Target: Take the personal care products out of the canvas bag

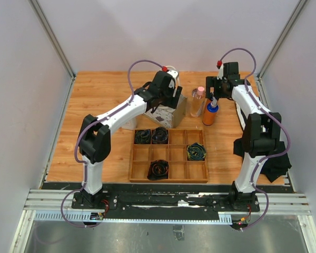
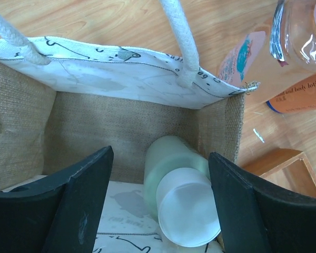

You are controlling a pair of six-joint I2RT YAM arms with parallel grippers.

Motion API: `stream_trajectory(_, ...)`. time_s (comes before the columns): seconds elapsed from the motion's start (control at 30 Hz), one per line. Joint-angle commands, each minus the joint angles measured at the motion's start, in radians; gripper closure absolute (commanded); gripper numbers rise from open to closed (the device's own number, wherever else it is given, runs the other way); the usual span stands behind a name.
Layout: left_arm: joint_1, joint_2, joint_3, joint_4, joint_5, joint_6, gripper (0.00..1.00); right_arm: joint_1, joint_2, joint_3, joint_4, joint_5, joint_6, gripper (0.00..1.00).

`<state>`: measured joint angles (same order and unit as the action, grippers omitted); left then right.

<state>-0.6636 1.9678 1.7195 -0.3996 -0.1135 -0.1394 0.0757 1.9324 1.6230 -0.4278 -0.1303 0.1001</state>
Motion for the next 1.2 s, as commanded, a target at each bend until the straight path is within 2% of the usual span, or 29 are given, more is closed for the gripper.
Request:
stream_trajectory(0.0,-0.014,-0.026,-0.017,-0.087,0.035,0.005,0.25,-0.010,-0.006,-0.014,-0.013,0.020,0.004,0.06)
stream_trajectory(0.2,-0.023,-0.020,0.029,-0.138,0.009,-0.003,0.31,-0.009,-0.045,-0.027,-0.013,0.029,0.006,0.05)
stream_trajectory(0.47,-0.027,0.021,0.115,-0.232,-0.038,-0.017,0.27,-0.009,-0.072,-0.037,-0.013,0.031,0.008,0.04)
stream_trajectory(0.8,-0.027,0.073,0.120,-0.210,-0.062,0.000,0.30,-0.010,-0.122,-0.060,-0.012,0.040,0.004,0.03)
stream_trajectory(0.9,-0.027,0.074,0.115,-0.201,-0.065,0.004,0.37,-0.010,-0.135,-0.058,-0.012,0.040,0.003,0.03)
stream_trajectory(0.97,-0.027,0.073,0.119,-0.200,-0.071,0.007,0.48,-0.010,-0.147,-0.059,-0.012,0.038,0.005,0.03)
stream_trajectory(1.07,-0.028,0.059,0.129,-0.202,-0.104,0.007,0.75,-0.009,-0.171,-0.068,-0.013,0.033,0.007,0.03)
stream_trajectory(1.17,-0.030,0.022,0.125,-0.181,-0.146,0.012,0.89,-0.009,-0.199,-0.077,-0.013,0.029,0.010,0.03)
